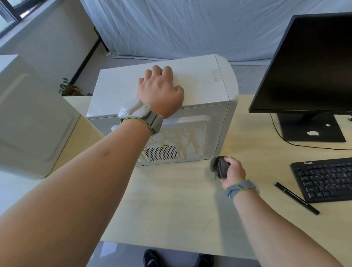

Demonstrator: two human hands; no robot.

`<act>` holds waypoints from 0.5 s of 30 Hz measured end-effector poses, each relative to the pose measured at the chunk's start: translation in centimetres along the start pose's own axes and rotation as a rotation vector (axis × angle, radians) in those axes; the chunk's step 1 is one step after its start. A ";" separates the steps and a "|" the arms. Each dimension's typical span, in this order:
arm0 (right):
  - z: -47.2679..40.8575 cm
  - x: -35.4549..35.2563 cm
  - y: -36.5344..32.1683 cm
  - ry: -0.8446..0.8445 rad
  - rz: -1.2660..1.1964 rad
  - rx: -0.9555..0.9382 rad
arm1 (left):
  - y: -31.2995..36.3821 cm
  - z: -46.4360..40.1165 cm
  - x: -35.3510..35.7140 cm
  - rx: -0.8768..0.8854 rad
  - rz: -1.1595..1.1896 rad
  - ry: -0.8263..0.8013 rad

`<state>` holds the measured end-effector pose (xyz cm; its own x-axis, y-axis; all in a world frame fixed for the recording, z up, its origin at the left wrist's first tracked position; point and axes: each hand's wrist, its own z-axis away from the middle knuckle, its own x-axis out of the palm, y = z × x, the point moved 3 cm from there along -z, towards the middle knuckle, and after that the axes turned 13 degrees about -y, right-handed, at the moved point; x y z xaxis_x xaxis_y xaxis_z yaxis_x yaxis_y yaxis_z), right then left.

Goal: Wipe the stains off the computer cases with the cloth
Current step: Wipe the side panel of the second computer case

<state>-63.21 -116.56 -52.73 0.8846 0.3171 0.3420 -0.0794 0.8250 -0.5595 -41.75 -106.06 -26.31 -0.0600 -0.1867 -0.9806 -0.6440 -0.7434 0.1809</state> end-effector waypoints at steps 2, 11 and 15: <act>-0.4 0.3 0.5 0.066 0.101 -0.026 | 0.0 -0.1 0.0 -0.007 0.000 -0.001; -3.5 5.3 5.1 0.095 0.377 -0.192 | -0.1 0.0 0.2 -0.026 -0.016 0.019; -2.7 5.2 5.1 0.087 0.515 -0.191 | 0.1 -0.1 0.0 -0.009 -0.015 0.019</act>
<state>-57.80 -112.00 -55.81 0.7889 0.6104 -0.0708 -0.4341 0.4720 -0.7673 -41.75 -106.22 -26.28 -0.0361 -0.1877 -0.9816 -0.6381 -0.7516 0.1672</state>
